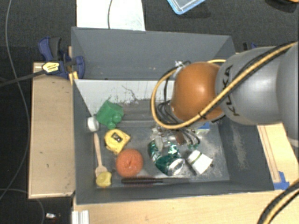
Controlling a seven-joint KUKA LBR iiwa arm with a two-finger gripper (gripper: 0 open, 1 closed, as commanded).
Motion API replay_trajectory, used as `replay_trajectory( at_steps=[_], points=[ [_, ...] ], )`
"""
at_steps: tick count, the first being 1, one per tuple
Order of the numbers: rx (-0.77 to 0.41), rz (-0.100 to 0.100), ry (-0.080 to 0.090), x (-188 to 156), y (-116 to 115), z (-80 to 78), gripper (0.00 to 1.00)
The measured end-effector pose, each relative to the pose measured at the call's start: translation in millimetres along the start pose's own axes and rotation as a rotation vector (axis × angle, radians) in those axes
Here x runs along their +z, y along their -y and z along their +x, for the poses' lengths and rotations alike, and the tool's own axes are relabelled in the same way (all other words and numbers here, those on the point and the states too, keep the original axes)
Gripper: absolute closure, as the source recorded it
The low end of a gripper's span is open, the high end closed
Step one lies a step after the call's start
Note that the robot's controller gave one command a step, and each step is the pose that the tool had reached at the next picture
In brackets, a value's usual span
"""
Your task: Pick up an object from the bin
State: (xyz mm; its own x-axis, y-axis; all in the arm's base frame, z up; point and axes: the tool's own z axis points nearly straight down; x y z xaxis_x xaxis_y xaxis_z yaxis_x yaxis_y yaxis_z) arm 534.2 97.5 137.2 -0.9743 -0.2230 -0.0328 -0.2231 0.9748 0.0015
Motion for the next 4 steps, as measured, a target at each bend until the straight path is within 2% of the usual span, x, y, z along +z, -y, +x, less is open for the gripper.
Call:
replay_trajectory(
  at_steps=[1,4],
  points=[
    [0.002,0.0,0.005,-13,0,-1.1,1.0],
    [0.005,0.0,0.002,-73,0,-2.7,1.0]
  ],
)
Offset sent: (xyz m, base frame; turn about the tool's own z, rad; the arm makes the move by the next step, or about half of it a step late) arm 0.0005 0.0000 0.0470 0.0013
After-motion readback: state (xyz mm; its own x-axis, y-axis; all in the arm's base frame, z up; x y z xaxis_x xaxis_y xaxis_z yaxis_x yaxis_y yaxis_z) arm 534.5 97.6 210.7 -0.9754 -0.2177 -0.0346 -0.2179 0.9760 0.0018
